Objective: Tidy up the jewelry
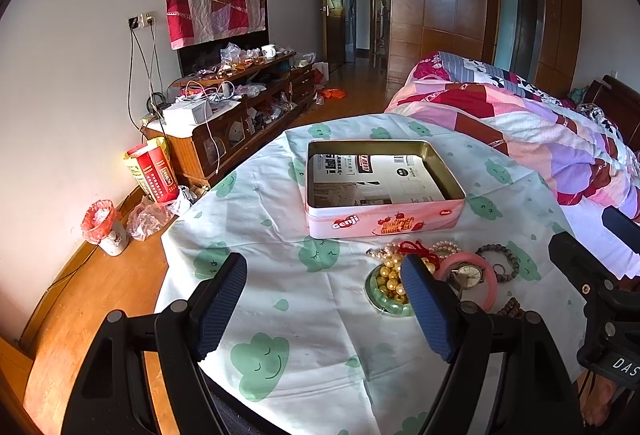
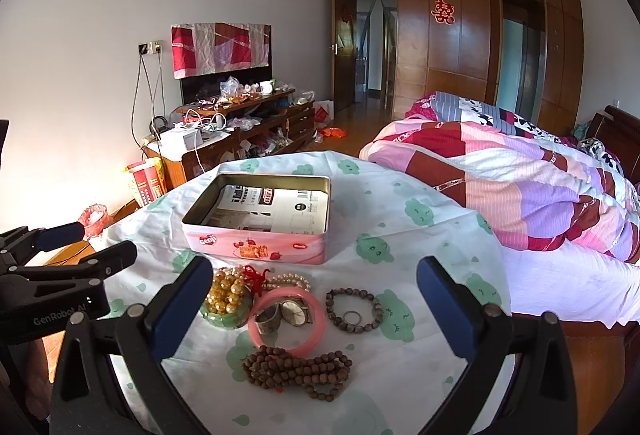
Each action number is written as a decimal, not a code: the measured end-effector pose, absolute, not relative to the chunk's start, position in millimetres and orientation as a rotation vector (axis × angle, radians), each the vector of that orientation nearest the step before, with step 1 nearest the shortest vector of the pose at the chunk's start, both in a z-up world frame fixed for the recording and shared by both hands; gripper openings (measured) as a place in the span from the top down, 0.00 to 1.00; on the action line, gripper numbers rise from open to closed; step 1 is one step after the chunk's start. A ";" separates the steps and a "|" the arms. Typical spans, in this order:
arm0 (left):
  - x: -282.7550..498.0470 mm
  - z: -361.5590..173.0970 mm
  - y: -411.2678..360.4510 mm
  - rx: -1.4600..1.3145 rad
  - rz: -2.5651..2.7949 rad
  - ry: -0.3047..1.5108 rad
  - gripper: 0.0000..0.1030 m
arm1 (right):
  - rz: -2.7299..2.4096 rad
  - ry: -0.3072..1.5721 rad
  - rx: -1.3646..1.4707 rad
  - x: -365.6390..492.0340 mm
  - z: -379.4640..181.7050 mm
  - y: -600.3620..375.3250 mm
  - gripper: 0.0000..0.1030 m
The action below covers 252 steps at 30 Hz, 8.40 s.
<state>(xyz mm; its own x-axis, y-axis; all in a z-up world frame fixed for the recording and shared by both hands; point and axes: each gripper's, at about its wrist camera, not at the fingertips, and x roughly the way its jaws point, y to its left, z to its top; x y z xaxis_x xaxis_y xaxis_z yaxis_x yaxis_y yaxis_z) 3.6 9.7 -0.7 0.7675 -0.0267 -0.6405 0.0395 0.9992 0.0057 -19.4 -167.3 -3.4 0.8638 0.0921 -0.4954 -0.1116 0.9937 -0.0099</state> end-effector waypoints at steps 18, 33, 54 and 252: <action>4.9 -1.4 11.6 0.022 -0.033 0.696 0.23 | 0.109 0.523 -0.033 -18.6 -2.2 -167.8 0.00; 5.1 -3.7 11.4 0.025 -0.033 0.698 0.23 | 0.110 0.531 -0.028 -16.9 -11.1 -171.2 0.00; 3.6 -17.8 6.6 0.029 -0.032 0.716 0.23 | 0.111 0.543 -0.025 -16.0 -20.2 -170.9 0.00; 204.8 -50.7 -11.6 0.072 -0.219 0.804 0.74 | 0.335 0.811 -0.085 203.6 -58.7 -146.7 0.86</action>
